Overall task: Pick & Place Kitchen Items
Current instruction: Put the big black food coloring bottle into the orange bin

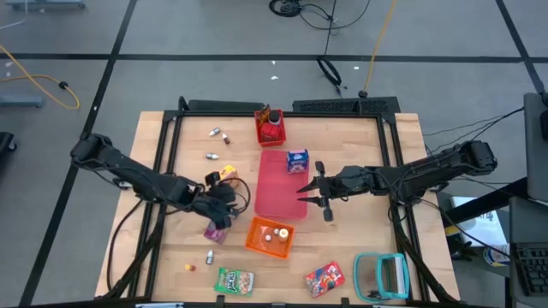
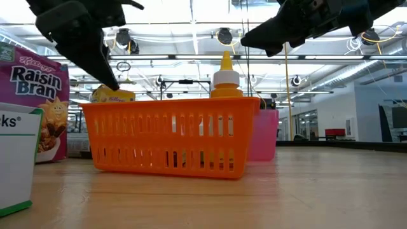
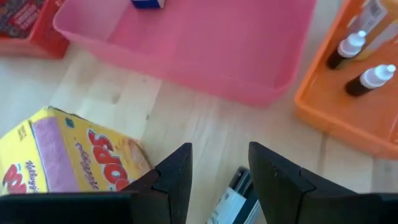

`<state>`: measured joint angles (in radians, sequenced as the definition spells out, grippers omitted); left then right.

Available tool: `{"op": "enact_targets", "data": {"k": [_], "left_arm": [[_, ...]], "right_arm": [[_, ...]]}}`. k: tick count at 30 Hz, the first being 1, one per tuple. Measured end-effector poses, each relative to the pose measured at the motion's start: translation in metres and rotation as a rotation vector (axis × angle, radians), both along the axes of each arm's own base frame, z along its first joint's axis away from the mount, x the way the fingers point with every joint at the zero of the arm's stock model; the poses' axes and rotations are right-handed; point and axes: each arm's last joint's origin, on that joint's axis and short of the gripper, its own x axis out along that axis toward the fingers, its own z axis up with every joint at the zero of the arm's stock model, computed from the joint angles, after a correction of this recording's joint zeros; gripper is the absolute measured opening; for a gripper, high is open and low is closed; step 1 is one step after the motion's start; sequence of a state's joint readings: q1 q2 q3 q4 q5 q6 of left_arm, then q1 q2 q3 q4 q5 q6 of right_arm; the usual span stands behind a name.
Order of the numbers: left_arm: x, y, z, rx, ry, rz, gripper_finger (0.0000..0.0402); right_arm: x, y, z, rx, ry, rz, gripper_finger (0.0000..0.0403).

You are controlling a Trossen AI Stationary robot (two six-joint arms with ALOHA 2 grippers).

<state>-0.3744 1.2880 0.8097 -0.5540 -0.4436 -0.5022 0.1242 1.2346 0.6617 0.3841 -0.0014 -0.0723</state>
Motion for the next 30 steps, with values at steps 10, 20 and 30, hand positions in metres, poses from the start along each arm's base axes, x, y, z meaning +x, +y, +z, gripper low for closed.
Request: {"op": "enact_targets", "data": {"k": [10,20,30], "left_arm": [[-0.020,0.011,-0.004,0.030,0.182,0.056,0.0159],[-0.030,0.012,-0.008,-0.012,0.321,0.014,0.0159],[-0.036,0.012,-0.009,0.017,0.418,-0.119,0.0159]], "right_arm": [[0.000,0.000,0.000,0.000,-0.001,0.000,0.0100],[0.000,0.000,0.000,0.000,-0.001,0.000,0.0100],[0.000,0.000,0.000,0.000,0.000,0.000,0.0100]]}}
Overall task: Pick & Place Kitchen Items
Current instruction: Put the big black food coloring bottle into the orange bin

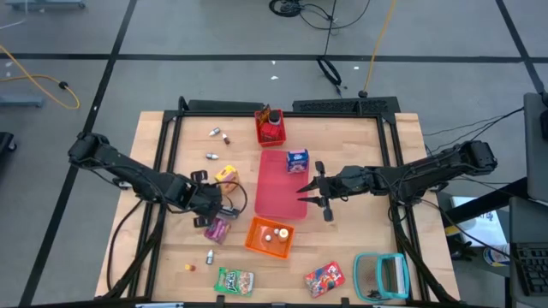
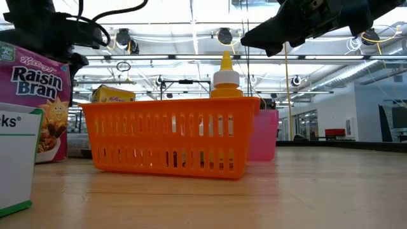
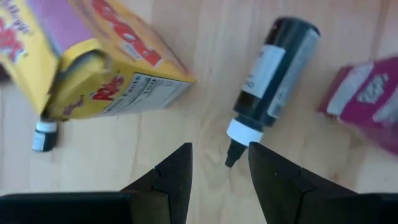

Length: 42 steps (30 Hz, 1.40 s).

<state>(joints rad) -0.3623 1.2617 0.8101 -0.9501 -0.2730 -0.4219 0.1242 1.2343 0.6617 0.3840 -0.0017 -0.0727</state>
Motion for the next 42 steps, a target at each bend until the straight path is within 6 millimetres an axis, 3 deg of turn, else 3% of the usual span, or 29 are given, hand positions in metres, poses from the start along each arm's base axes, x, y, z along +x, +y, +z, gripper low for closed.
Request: {"op": "enact_targets", "data": {"k": [10,26,42], "left_arm": [[-0.002,-0.005,-0.001,0.051,0.059,-0.304,0.0159],[0.000,-0.005,-0.037,0.055,0.028,-0.323,0.0159],[-0.004,-0.003,-0.075,0.001,-0.174,-0.341,0.0158]], "right_arm": [[0.000,0.000,0.000,0.000,0.000,0.000,0.0100],[0.000,0.000,0.000,0.000,0.000,-0.001,0.0100],[0.000,0.000,0.000,0.000,0.000,0.000,0.0100]]}}
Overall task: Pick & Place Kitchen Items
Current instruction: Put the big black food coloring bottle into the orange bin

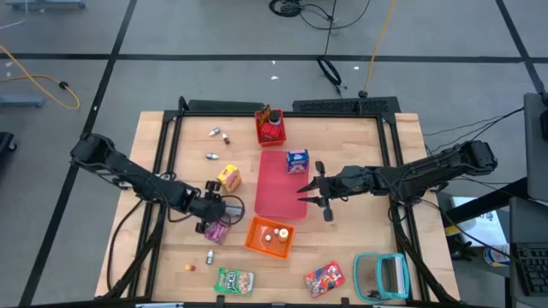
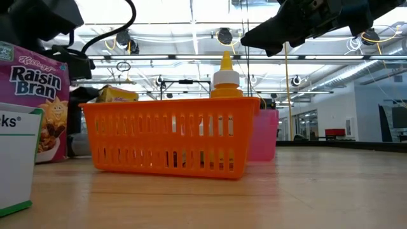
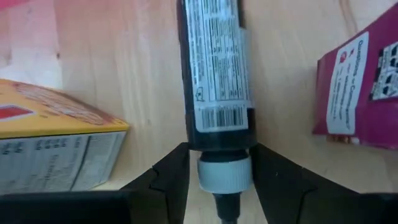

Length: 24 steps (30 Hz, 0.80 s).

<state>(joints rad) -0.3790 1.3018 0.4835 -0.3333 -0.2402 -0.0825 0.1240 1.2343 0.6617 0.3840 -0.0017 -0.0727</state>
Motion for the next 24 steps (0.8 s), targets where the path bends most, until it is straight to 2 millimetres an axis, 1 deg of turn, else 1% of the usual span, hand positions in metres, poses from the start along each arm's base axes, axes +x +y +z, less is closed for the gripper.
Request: {"op": "enact_targets", "data": {"k": [2,6,12,16,20,24], "left_arm": [[-0.001,0.000,-0.003,-0.009,-0.012,0.003,0.0146],[-0.003,0.001,-0.006,-0.027,-0.018,0.035,0.0093],[-0.003,0.001,-0.006,-0.042,-0.031,0.076,0.0094],[-0.001,0.002,-0.004,-0.010,-0.040,0.103,0.0094],[0.004,0.000,0.004,0.007,-0.044,0.078,0.0094],[0.007,-0.001,0.015,0.040,0.004,0.072,0.0094]], "right_arm": [[0.000,0.000,0.000,0.000,0.000,0.000,0.0100],[0.000,0.000,0.000,0.004,0.000,-0.001,0.0100],[0.000,0.000,0.000,0.006,0.001,-0.002,0.0100],[0.000,0.000,0.000,0.006,0.001,-0.001,0.0100],[0.000,0.000,0.000,0.007,0.001,-0.002,0.0100],[0.000,0.000,0.000,0.005,0.001,-0.002,0.0100]]}}
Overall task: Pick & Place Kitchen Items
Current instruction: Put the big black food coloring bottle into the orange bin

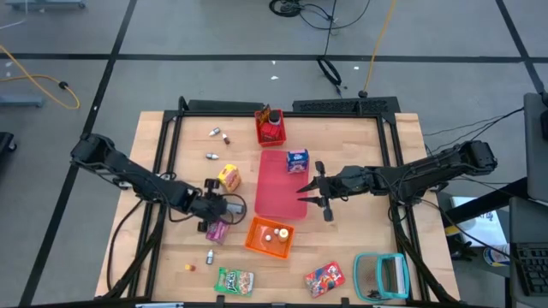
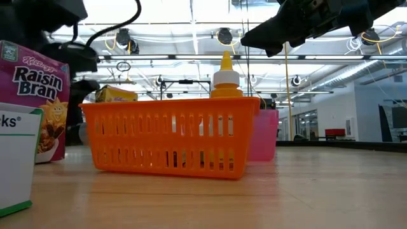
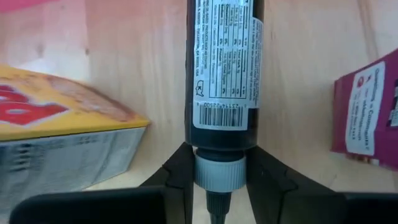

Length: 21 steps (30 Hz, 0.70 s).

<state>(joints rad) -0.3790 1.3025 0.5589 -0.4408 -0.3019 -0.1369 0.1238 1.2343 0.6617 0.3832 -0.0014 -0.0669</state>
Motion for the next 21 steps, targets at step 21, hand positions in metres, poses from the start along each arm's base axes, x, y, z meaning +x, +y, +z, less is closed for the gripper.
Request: {"op": "enact_targets", "data": {"k": [21], "left_arm": [[0.026,-0.006,0.108,0.156,-0.007,0.026,0.0094]], "right_arm": [[0.001,0.000,0.006,0.009,-0.058,-0.002,0.0100]]}}
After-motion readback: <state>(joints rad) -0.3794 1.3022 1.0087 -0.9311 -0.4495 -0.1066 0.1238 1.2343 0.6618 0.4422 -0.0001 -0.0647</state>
